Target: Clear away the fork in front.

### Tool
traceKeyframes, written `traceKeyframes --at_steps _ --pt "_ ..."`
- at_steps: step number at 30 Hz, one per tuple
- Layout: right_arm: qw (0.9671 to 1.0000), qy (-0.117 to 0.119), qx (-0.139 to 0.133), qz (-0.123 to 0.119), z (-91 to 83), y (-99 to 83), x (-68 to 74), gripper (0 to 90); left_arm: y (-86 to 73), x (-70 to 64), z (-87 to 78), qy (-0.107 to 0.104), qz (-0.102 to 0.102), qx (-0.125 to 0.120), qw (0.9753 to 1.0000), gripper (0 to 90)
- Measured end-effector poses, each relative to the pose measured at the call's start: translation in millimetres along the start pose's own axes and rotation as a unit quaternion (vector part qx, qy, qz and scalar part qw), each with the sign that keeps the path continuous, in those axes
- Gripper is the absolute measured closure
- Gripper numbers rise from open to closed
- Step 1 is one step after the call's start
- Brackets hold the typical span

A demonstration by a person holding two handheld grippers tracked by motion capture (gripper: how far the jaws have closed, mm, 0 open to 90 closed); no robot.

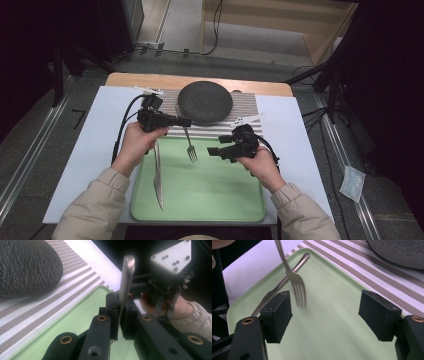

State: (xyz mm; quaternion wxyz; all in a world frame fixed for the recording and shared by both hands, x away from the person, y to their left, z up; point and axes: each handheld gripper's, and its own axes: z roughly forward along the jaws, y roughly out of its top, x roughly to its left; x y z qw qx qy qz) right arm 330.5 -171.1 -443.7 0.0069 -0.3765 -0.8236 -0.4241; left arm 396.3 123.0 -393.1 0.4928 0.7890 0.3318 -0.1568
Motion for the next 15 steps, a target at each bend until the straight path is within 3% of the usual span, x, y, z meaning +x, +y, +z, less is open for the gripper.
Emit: traceKeyframes --at_steps 5,12,15 --pt "0.9999 -0.01 0.005 0.003 -6.3 -5.9 -3.6 24.4 -0.3 1.8 -0.5 -0.004 -0.011 0.016 0.9998 86.3" --pt "0.9998 -0.021 0.004 -0.001 -12.1 -16.5 -7.8 24.4 -4.6 -2.6 1.6 -0.007 -0.01 0.04 0.9991 86.3" --pt "0.9997 -0.023 -0.002 -0.002 -15.6 -20.8 -7.5 22.9 -10.1 -1.0 -2.1 -0.012 -0.022 0.042 0.9988 86.3"
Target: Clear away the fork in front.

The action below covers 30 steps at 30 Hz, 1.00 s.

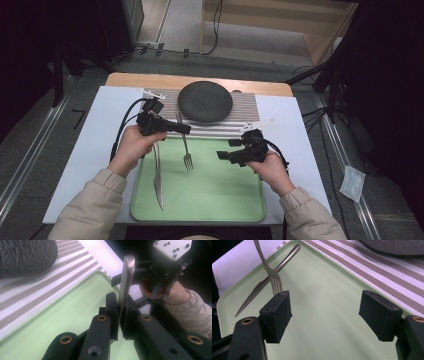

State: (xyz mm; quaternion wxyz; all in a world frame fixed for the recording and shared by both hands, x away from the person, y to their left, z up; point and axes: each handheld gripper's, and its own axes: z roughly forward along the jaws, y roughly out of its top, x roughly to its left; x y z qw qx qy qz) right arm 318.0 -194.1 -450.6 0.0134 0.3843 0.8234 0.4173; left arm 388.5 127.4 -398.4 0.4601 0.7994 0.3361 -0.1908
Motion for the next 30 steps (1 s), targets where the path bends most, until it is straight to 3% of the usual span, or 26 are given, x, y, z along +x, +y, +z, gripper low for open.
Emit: traceKeyframes --at_steps 4,7,9,30 --pt "1.0 -0.005 0.005 -0.001 -5.0 -7.1 -0.8 22.8 -8.0 2.2 -1.9 -0.008 -0.008 0.006 0.9999 86.4" --pt "0.9999 -0.009 0.009 0.006 -9.1 -13.4 -2.2 22.8 -12.1 1.1 -3.9 0.005 -0.007 0.01 0.9999 86.4" --pt "0.9999 -0.009 0.01 0.01 -11.1 -17.9 -3.3 22.8 -14.4 0.6 -4.8 0.003 -0.008 0.01 0.9999 86.4" --pt "0.9993 -0.024 0.003 0.03 -31.9 -50.7 -6.7 22.8 -31.6 -14.2 -0.5 -0.037 0.009 0.03 0.9988 86.3"
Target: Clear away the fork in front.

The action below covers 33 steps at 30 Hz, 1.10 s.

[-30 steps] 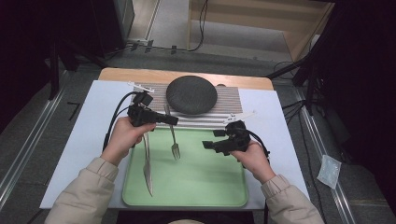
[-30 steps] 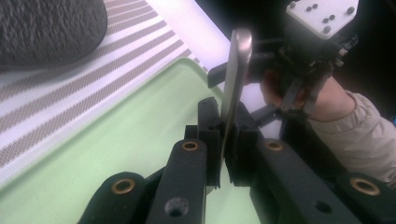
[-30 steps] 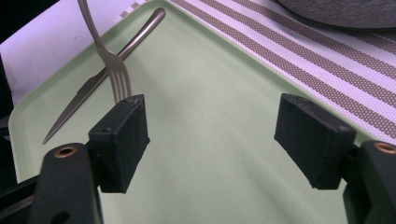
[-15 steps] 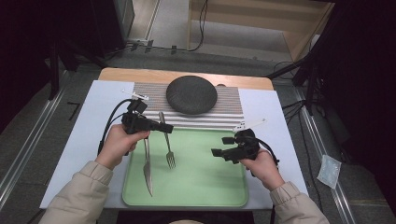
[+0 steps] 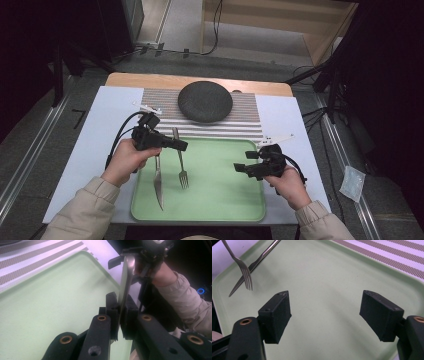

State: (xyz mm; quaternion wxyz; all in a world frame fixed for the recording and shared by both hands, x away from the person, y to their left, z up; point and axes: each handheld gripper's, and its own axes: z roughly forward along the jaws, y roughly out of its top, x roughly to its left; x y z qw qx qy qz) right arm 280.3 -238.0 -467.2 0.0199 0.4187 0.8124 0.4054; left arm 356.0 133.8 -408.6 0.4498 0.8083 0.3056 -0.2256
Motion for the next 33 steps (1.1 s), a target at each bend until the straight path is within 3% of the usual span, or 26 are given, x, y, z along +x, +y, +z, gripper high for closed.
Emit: traceKeyframes --at_steps 14,20,27,31,33 --pt "0.9996 -0.017 -0.002 0.02 -17.4 -23.8 -5.1 22.8 -17.3 -9.8 8.2 0.007 0.016 0.013 0.9998 86.3" --pt "0.9994 -0.019 -0.008 0.029 -19.3 -32.7 -4.4 22.8 -20.7 -4.8 10.9 0.011 0.016 0.014 0.9997 86.2" --pt "0.9991 -0.026 -0.013 0.032 -18.7 -34.3 -6.7 22.8 -23.5 1.6 12.0 0.047 0.033 -0.004 0.9983 82.9" --pt "0.999 -0.029 -0.013 0.031 -17.9 -34.4 -8.4 22.8 -26.1 10.1 14.0 0.079 0.051 -0.016 0.9954 78.9" --pt "0.999 -0.028 -0.014 0.032 -17.2 -34.5 -8.4 22.8 -27.3 15.7 14.7 0.088 0.043 -0.019 0.995 77.3"
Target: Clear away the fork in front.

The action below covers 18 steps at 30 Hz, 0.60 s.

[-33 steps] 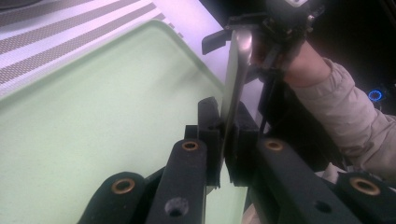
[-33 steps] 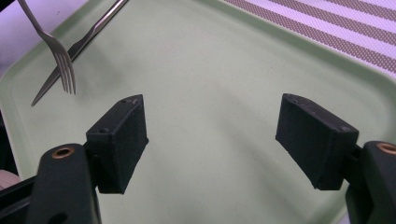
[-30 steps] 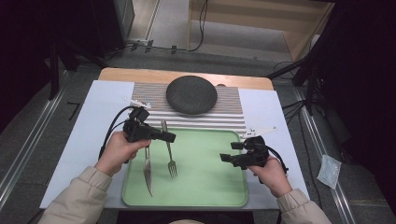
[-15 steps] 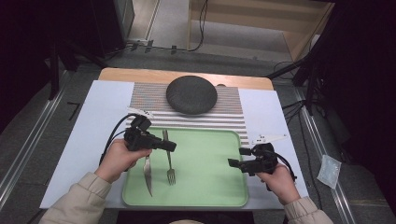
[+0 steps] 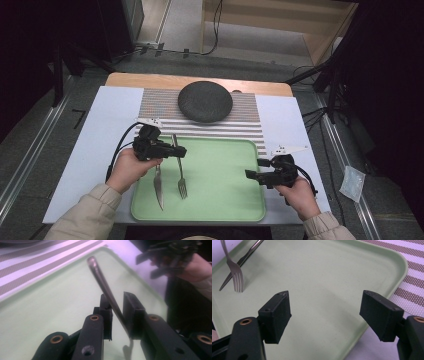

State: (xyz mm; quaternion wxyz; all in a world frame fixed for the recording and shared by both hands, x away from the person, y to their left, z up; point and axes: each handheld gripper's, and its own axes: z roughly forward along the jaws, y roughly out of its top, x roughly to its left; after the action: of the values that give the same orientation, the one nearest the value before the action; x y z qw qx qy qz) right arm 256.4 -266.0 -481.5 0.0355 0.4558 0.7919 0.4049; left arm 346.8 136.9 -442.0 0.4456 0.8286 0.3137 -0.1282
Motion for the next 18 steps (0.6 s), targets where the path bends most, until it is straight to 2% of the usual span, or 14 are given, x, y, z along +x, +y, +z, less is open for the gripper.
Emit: traceKeyframes --at_steps 5,8,12,18 --pt "1.0 0.001 0.004 0.0 1.9 -0.8 0.4 22.9 -3.0 11.3 5.8 0.018 -0.009 0.005 0.9998 73.5" --pt "1.0 0.001 0.002 0.001 1.6 -0.6 0.3 22.9 -4.5 15.0 9.3 0.029 -0.007 0.005 0.9996 71.7" --pt "1.0 -0.001 0.0 0.002 1.0 -0.6 0.1 22.9 -8.7 18.4 15.1 0.03 -0.015 0.001 0.9994 70.1" --pt "1.0 -0.002 -0.003 0.004 0.6 -0.2 -0.2 22.9 -13.8 23.7 25.1 0.031 -0.023 0.007 0.9992 67.4"
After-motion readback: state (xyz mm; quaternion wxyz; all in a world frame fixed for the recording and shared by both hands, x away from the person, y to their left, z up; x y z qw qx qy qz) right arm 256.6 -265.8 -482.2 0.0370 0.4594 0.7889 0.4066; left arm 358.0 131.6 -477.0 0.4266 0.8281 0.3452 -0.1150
